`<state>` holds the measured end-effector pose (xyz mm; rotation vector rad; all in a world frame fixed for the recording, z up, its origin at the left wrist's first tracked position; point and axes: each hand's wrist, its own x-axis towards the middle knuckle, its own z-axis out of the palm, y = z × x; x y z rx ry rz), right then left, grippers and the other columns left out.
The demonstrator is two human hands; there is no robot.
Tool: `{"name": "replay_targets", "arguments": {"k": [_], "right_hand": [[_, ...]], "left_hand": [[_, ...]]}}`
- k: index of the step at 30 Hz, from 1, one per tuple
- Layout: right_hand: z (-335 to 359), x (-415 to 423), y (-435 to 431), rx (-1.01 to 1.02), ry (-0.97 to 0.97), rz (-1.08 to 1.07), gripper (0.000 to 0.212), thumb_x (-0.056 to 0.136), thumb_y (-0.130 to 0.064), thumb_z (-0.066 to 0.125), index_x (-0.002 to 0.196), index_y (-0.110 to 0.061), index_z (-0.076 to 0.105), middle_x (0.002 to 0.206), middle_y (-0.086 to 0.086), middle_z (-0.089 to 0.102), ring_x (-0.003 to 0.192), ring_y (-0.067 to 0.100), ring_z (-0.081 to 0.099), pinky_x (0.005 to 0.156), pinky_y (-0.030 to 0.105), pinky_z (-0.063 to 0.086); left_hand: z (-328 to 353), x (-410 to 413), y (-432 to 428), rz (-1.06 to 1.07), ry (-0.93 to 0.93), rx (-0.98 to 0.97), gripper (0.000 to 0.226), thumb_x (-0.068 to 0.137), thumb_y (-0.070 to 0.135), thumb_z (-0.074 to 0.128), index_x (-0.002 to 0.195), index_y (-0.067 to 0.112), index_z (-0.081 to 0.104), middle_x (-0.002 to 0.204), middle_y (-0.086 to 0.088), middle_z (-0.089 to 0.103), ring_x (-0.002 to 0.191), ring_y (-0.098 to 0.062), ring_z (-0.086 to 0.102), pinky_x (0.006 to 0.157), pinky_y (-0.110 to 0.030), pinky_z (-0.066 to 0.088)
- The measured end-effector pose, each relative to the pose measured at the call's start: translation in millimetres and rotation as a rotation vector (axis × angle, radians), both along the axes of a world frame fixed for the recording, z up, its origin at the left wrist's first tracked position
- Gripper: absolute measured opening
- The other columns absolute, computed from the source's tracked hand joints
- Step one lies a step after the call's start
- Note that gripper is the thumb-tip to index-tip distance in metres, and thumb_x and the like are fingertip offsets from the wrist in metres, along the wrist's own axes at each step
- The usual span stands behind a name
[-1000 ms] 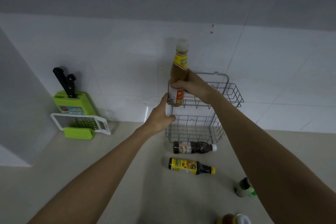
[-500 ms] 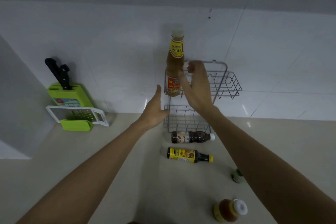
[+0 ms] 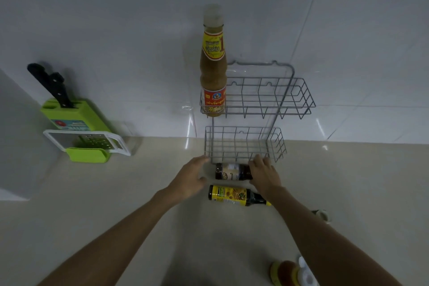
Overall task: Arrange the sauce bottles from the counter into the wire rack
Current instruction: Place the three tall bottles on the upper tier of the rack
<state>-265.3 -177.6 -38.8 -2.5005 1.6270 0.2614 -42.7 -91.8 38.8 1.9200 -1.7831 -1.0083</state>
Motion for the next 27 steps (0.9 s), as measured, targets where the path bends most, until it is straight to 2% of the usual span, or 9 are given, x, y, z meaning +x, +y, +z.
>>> {"name": "replay_targets", "arguments": {"k": [5, 9, 12, 14, 16, 20, 22, 25, 27], "right_hand": [[-2, -6, -3, -0.018, 0.012, 0.051, 0.062, 0.083, -0.032, 0.071, 0.132, -0.015, 0.036, 0.13, 0.01, 0.055, 0.116, 0.031, 0.054, 0.1, 0.04, 0.045], [38, -10, 0, -0.112, -0.342, 0.056, 0.042, 0.076, -0.035, 0.073, 0.112, -0.024, 0.055, 0.107, -0.002, 0.066, 0.103, 0.025, 0.057, 0.081, 0.034, 0.052], [93, -4, 1, -0.147, -0.416, 0.229, 0.038, 0.069, -0.03, 0.08, 0.103, -0.023, 0.062, 0.091, -0.002, 0.069, 0.091, 0.02, 0.06, 0.074, 0.035, 0.057], [142, -5, 1, -0.019, -0.452, 0.304, 0.044, 0.066, -0.03, 0.084, 0.103, -0.026, 0.062, 0.092, -0.007, 0.07, 0.085, 0.01, 0.063, 0.077, 0.027, 0.057], [190, -10, 5, 0.067, -0.539, 0.316, 0.056, 0.061, -0.031, 0.086, 0.109, -0.031, 0.058, 0.1, -0.011, 0.071, 0.088, 0.004, 0.065, 0.079, 0.02, 0.055], [238, -7, 29, 0.058, -1.112, 0.111, 0.081, 0.057, -0.026, 0.089, 0.126, -0.03, 0.047, 0.117, -0.004, 0.066, 0.102, 0.011, 0.068, 0.082, 0.027, 0.058], [242, 4, 38, 0.033, -1.241, 0.052, 0.072, 0.065, -0.028, 0.085, 0.126, -0.022, 0.047, 0.116, -0.004, 0.065, 0.102, 0.011, 0.067, 0.084, 0.027, 0.057], [254, 12, 35, -0.097, -1.273, 0.021, 0.051, 0.078, -0.027, 0.076, 0.119, -0.013, 0.05, 0.107, -0.011, 0.063, 0.098, 0.007, 0.066, 0.08, 0.023, 0.057], [264, 16, 23, -0.222, -1.345, -0.051, 0.048, 0.082, -0.024, 0.074, 0.119, -0.011, 0.048, 0.109, -0.006, 0.063, 0.099, 0.013, 0.066, 0.08, 0.024, 0.058]], "left_hand": [[-4, -12, -4, -0.015, -0.021, 0.017, 0.06, 0.091, 0.002, 0.054, 0.147, 0.011, 0.034, 0.156, -0.008, 0.032, 0.145, -0.021, 0.028, 0.116, -0.028, 0.022], [3, -19, -7, -0.042, 0.004, 0.013, 0.054, 0.09, 0.005, 0.059, 0.141, 0.007, 0.041, 0.148, -0.011, 0.04, 0.138, -0.023, 0.036, 0.101, -0.013, 0.024], [9, -24, -7, -0.08, 0.033, -0.025, 0.063, 0.086, 0.008, 0.066, 0.142, 0.008, 0.037, 0.147, -0.007, 0.039, 0.135, -0.019, 0.037, 0.094, -0.002, 0.021], [14, -27, -6, -0.12, 0.105, -0.055, 0.07, 0.08, 0.01, 0.074, 0.14, 0.011, 0.039, 0.136, 0.0, 0.045, 0.126, -0.013, 0.043, 0.089, -0.001, 0.033], [22, -29, -4, -0.115, 0.217, -0.068, 0.066, 0.075, 0.015, 0.079, 0.132, 0.018, 0.045, 0.125, -0.001, 0.058, 0.116, -0.015, 0.057, 0.087, -0.014, 0.048], [57, -48, 1, 0.058, 0.432, -0.296, 0.054, 0.077, 0.016, 0.078, 0.121, 0.025, 0.049, 0.111, 0.004, 0.068, 0.103, -0.008, 0.067, 0.081, -0.019, 0.055], [84, -59, -5, 0.11, 0.459, -0.405, 0.059, 0.077, 0.017, 0.078, 0.125, 0.025, 0.045, 0.117, 0.003, 0.065, 0.107, -0.009, 0.065, 0.084, -0.02, 0.056], [113, -54, -18, 0.027, 0.22, -0.566, 0.083, 0.071, 0.022, 0.082, 0.137, 0.02, 0.033, 0.134, -0.004, 0.046, 0.124, -0.015, 0.047, 0.1, -0.029, 0.048], [125, -39, -25, 0.158, 0.021, -0.624, 0.092, 0.07, 0.018, 0.082, 0.142, 0.012, 0.025, 0.142, -0.011, 0.032, 0.131, -0.022, 0.031, 0.109, -0.031, 0.035]]}}
